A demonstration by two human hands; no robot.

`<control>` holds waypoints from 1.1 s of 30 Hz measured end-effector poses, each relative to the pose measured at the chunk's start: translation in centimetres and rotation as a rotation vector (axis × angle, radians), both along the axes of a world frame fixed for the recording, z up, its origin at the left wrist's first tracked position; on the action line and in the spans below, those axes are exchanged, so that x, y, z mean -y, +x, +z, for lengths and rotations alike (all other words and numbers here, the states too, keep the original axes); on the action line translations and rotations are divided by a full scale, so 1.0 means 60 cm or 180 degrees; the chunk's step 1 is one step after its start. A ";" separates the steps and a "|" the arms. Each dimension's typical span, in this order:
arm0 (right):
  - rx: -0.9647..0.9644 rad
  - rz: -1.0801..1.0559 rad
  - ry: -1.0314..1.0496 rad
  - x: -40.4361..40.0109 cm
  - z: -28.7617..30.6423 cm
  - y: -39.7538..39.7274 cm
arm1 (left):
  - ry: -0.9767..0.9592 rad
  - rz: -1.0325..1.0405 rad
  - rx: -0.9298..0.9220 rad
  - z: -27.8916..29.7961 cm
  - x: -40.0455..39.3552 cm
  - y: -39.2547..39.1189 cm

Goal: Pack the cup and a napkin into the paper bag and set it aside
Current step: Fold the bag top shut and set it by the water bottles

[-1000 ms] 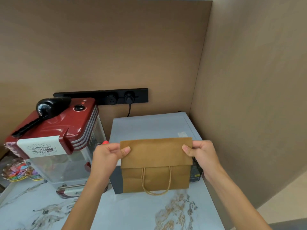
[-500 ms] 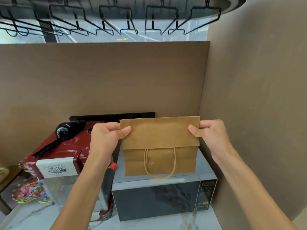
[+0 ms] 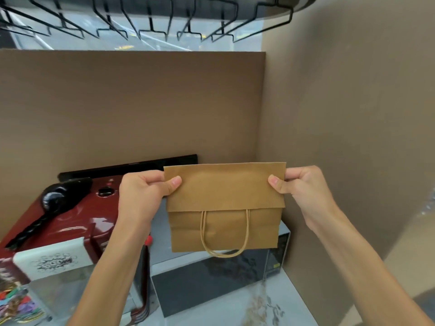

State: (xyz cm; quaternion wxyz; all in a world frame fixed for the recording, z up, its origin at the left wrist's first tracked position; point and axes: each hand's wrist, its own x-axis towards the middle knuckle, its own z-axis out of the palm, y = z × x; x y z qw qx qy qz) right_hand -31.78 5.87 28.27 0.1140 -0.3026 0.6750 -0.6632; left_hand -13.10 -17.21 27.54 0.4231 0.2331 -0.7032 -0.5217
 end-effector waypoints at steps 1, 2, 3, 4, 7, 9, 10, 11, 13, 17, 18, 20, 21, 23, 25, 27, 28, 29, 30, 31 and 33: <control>0.0004 -0.0076 -0.0011 -0.009 0.001 0.003 | 0.0021 -0.0078 -0.0018 -0.002 -0.003 -0.005; 0.0001 -0.0157 -0.0014 -0.019 0.002 0.007 | 0.0021 -0.0160 -0.0028 -0.002 -0.007 -0.010; -0.0017 -0.0235 -0.0002 -0.030 0.003 0.010 | 0.0015 -0.0243 -0.0022 -0.001 -0.014 -0.015; -0.0043 -0.0306 0.0027 -0.043 0.004 0.012 | 0.0010 -0.0318 -0.0003 0.001 -0.021 -0.019; -0.0100 -0.0434 0.0077 -0.087 0.008 0.021 | 0.0083 -0.0517 -0.0002 0.008 -0.053 -0.030; -0.0128 -0.0506 0.0085 -0.119 0.012 0.025 | 0.0129 -0.0640 -0.0039 0.012 -0.079 -0.036; -0.0152 -0.0548 0.0094 -0.137 0.014 0.028 | 0.0132 -0.0691 -0.0054 0.014 -0.093 -0.040; -0.0183 -0.0587 0.0093 -0.155 0.016 0.030 | 0.0118 -0.0731 -0.0064 0.016 -0.109 -0.044; -0.0232 -0.0670 0.0076 -0.193 0.017 0.032 | 0.0052 -0.0802 -0.0071 0.020 -0.139 -0.053; -0.0178 -0.0710 -0.0068 -0.276 0.017 0.034 | -0.0025 -0.0950 -0.0188 0.024 -0.209 -0.071; -0.0151 -0.0727 -0.0090 -0.303 0.017 0.035 | -0.0067 -0.0987 -0.0209 0.023 -0.233 -0.078; -0.0181 -0.0781 -0.0079 -0.365 0.016 0.034 | -0.0140 -0.1049 -0.0228 0.019 -0.291 -0.089; -0.0212 -0.0823 -0.0067 -0.398 0.016 0.030 | -0.0152 -0.1080 -0.0248 0.017 -0.322 -0.096; -0.0244 -0.0882 -0.0056 -0.463 0.018 0.023 | -0.0141 -0.1157 -0.0278 0.014 -0.386 -0.109; -0.0287 -0.0908 -0.0031 -0.524 0.018 0.016 | -0.0172 -0.1199 -0.0320 0.007 -0.447 -0.121; -0.0313 -0.0950 0.0069 -0.577 0.016 0.005 | -0.0139 -0.1197 -0.0328 0.001 -0.500 -0.133; -0.0290 -0.0985 0.0109 -0.600 0.014 -0.001 | -0.0121 -0.1190 -0.0306 -0.003 -0.524 -0.138; -0.0267 -0.1016 0.0141 -0.621 0.013 -0.007 | -0.0105 -0.1178 -0.0280 -0.007 -0.545 -0.144; -0.0260 -0.1034 0.0163 -0.641 0.011 -0.013 | -0.0085 -0.1167 -0.0257 -0.010 -0.566 -0.149; -0.0269 -0.1039 0.0174 -0.659 0.010 -0.020 | -0.0058 -0.1166 -0.0240 -0.011 -0.585 -0.156; -0.0277 -0.1047 0.0168 -0.692 0.010 -0.037 | -0.0017 -0.1170 -0.0215 -0.011 -0.621 -0.172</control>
